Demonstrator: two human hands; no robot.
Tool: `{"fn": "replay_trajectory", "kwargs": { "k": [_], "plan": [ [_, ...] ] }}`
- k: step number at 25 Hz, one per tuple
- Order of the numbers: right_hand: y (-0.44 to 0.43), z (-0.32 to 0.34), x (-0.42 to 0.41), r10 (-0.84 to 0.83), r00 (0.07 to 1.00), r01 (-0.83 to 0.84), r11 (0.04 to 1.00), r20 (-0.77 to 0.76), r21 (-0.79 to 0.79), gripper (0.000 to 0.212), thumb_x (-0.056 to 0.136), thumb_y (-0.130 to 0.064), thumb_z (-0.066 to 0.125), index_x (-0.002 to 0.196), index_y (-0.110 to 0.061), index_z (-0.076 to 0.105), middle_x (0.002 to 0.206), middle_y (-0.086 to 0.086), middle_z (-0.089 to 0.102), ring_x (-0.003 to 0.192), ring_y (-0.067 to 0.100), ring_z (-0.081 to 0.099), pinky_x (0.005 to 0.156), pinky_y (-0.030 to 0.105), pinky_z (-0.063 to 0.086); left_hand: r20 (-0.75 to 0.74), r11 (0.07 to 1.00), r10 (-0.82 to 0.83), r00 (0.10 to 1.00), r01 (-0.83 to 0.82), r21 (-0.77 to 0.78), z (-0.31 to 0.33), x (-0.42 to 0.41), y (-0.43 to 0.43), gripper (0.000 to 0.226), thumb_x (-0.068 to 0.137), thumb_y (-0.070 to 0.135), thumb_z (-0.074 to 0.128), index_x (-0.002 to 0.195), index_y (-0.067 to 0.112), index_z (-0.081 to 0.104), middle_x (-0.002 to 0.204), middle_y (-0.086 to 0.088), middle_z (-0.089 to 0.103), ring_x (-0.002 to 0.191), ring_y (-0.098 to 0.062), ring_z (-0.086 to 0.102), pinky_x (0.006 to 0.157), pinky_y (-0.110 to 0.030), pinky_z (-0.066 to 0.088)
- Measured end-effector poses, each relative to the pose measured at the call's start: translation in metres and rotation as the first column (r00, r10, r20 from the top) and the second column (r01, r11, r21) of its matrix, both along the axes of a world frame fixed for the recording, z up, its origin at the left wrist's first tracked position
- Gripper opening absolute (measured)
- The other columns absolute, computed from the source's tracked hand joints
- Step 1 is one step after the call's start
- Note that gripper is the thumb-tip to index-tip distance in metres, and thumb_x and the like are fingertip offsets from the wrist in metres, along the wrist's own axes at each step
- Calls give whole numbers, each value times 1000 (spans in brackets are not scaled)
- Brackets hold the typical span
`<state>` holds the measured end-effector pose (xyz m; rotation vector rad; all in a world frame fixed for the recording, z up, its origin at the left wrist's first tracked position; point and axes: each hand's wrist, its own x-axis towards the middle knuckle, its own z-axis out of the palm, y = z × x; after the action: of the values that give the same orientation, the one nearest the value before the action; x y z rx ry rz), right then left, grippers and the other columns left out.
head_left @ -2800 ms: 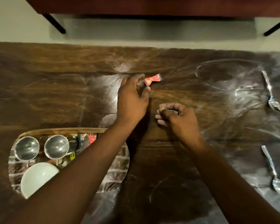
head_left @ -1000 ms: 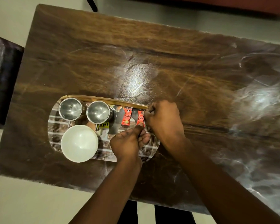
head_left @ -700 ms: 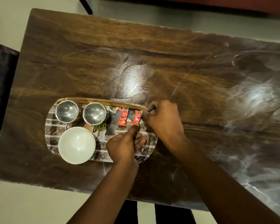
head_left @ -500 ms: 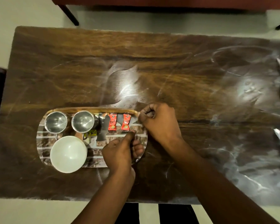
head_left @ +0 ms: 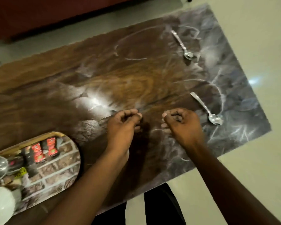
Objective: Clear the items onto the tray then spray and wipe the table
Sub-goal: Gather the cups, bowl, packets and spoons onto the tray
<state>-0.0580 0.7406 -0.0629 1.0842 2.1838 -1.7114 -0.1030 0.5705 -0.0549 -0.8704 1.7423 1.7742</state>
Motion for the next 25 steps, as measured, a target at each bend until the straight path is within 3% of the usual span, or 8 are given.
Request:
{"fn": "replay_trajectory", "kwargs": {
  "k": [6,11,13,15,17,20,23,25],
  "plan": [
    [115,-20,39,-229,973,232,945,-42,231,7,97,-24,78,94,-18,77,74,4,79,65,19,79,68,41,68,-116,958,-272,955,257,-130,-23,-26,109,33,96,8,77,128,10,74,110,0,75,100,-12,71,97,-36,61],
    [165,-32,69,-326,944,268,852,56,449,26,89,-47,83,88,-23,73,76,-7,74,74,5,72,73,28,59,-174,835,-524,834,463,-296,-49,-37,179,45,96,13,77,140,16,67,128,1,72,77,-5,66,86,-30,60],
    [170,-40,76,-312,947,264,888,73,378,24,88,-47,84,81,-29,70,71,-5,74,69,7,74,73,37,64,-169,799,-568,805,492,-345,-53,-40,198,48,95,12,78,142,17,67,128,3,72,83,-6,68,92,-31,59],
    [169,-50,78,-329,944,316,929,39,193,17,90,-40,85,88,-28,73,73,1,79,69,15,79,73,48,68,-164,792,-573,803,491,-362,-56,-41,210,47,95,9,77,141,15,68,125,2,73,97,-12,72,100,-34,61],
    [167,-53,72,-406,913,406,914,41,14,14,93,-24,84,100,-15,75,82,8,82,73,22,82,76,48,69,-157,809,-545,824,467,-358,-58,-41,216,43,94,7,76,136,13,71,114,6,72,108,-18,73,102,-43,62],
    [161,-52,63,-490,871,491,865,36,-109,7,94,-10,81,97,-9,75,84,13,82,78,29,82,74,38,68,-141,873,-436,889,379,-305,-60,-38,216,40,94,3,74,133,11,71,105,9,68,111,-19,73,101,-46,62],
    [151,-43,55,-484,875,475,861,-7,-181,8,94,-9,80,100,-6,76,87,15,82,77,26,82,70,29,67,-99,975,-189,977,175,-135,-51,-35,200,32,94,-4,74,124,5,71,98,-1,73,95,-20,76,97,-42,65],
    [134,-36,48,-414,910,400,897,-37,-188,12,95,-10,80,104,-3,76,88,13,83,77,25,82,70,27,66,-34,1000,26,999,-26,15,-36,-28,176,13,95,-6,73,102,5,73,90,-8,76,85,-20,76,91,-39,67]
  ]
}}
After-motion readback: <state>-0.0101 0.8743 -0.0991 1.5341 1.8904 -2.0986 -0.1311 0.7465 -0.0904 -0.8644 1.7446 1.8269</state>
